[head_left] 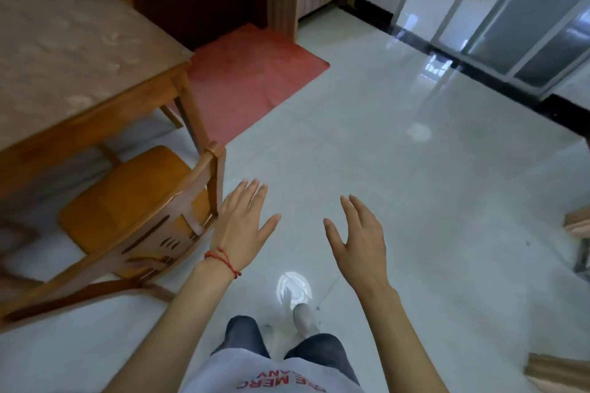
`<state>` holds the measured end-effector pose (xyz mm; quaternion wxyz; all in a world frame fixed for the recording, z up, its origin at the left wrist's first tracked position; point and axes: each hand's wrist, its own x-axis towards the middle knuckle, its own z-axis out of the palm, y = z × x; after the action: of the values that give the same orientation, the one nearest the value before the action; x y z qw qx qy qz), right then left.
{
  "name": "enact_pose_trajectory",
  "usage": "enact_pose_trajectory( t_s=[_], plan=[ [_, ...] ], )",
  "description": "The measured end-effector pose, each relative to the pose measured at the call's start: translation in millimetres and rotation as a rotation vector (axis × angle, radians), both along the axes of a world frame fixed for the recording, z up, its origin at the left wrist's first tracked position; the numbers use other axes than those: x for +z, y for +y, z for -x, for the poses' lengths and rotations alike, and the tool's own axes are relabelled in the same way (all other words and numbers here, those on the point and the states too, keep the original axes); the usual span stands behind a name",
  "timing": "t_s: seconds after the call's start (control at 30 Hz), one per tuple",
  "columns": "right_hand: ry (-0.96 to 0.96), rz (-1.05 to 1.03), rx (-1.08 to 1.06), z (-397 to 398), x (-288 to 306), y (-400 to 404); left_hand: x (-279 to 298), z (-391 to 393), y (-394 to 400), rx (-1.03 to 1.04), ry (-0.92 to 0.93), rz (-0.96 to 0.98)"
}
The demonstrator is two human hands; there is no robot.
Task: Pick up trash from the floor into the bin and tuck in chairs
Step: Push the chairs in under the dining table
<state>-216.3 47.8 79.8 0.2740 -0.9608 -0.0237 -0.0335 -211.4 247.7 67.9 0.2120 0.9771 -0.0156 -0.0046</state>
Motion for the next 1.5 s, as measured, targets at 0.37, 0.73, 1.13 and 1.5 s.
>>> enact_pose_trajectory(
  t_s=[0.37, 0.73, 1.13, 1.5],
  plan=[
    [-0.035, 0.019, 0.607, -72, 3, 40, 10, 34, 2, 0.568, 0.044, -0.064],
    [0.055, -0.034, 0.833, -60, -17, 113, 6, 106, 26, 0.988, -0.024, 0.088],
    [0.539, -0.427, 0.565, -60, -25, 184, -9, 95, 85, 1.456, -0.237, 0.860],
    [0.651, -0.455, 0.419, -63, -38, 236, -19, 76, 123, 1.631, -0.267, 1.026]
  ],
)
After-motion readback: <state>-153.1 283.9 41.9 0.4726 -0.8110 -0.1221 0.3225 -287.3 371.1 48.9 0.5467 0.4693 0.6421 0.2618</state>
